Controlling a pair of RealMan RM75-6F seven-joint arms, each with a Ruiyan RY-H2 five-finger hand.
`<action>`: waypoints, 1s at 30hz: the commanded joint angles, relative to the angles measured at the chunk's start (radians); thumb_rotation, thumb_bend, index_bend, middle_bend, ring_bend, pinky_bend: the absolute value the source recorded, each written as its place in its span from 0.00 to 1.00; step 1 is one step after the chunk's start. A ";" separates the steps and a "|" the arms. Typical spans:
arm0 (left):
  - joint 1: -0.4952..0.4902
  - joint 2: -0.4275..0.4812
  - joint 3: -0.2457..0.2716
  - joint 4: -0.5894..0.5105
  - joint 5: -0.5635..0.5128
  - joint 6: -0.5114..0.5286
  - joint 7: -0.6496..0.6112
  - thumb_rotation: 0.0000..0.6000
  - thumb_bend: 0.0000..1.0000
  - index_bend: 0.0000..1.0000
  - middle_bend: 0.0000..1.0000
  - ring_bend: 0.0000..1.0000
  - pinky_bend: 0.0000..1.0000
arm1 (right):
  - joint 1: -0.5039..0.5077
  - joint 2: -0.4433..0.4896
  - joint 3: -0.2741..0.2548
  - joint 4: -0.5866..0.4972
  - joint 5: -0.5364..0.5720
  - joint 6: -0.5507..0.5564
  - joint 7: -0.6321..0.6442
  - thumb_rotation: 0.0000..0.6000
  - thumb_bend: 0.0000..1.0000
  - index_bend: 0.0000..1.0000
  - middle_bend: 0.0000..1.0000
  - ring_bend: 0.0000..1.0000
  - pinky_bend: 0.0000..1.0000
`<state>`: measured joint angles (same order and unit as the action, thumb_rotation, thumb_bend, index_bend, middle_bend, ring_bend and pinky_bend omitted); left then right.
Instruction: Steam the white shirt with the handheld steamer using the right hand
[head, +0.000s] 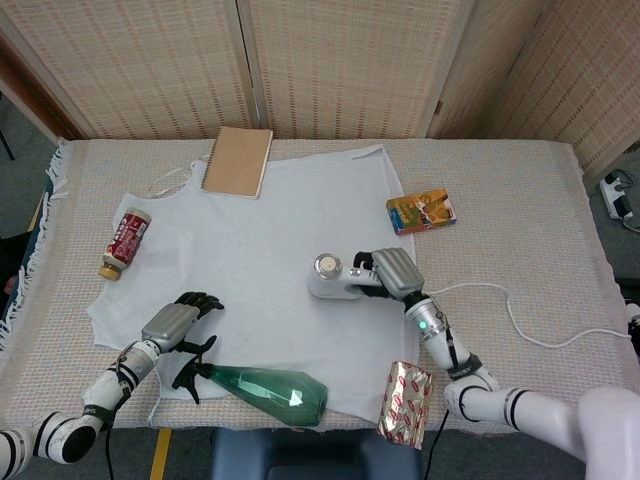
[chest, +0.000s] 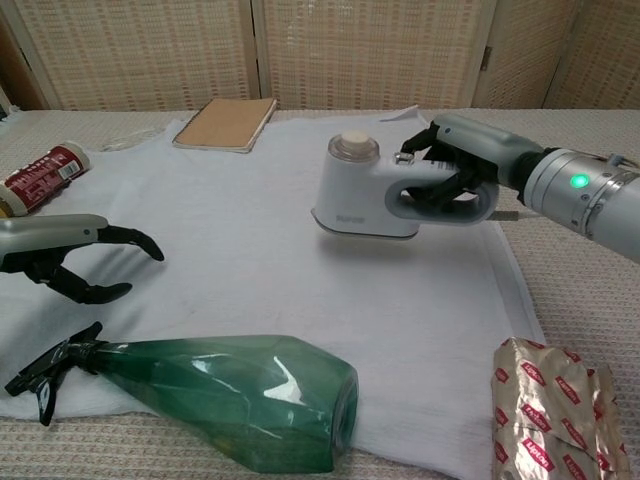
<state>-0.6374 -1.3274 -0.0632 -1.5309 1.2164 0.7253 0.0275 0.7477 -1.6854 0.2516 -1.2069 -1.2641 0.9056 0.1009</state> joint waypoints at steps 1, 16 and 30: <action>-0.001 -0.010 0.011 0.005 -0.009 0.010 0.026 0.64 0.48 0.15 0.12 0.02 0.00 | 0.031 -0.050 -0.004 0.053 -0.011 -0.013 0.000 1.00 0.97 0.80 0.79 0.83 0.98; -0.016 -0.052 0.044 0.010 -0.059 0.018 0.131 0.65 0.48 0.11 0.06 0.00 0.00 | 0.073 -0.143 -0.025 0.195 -0.033 -0.031 -0.021 1.00 0.97 0.81 0.79 0.83 0.98; -0.002 -0.037 0.054 -0.019 -0.044 0.066 0.143 0.64 0.48 0.11 0.05 0.00 0.00 | 0.026 -0.097 -0.035 0.323 0.007 -0.037 -0.058 1.00 0.97 0.81 0.79 0.83 0.98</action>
<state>-0.6395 -1.3641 -0.0095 -1.5497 1.1725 0.7911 0.1704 0.7789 -1.7885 0.2150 -0.8894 -1.2623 0.8698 0.0449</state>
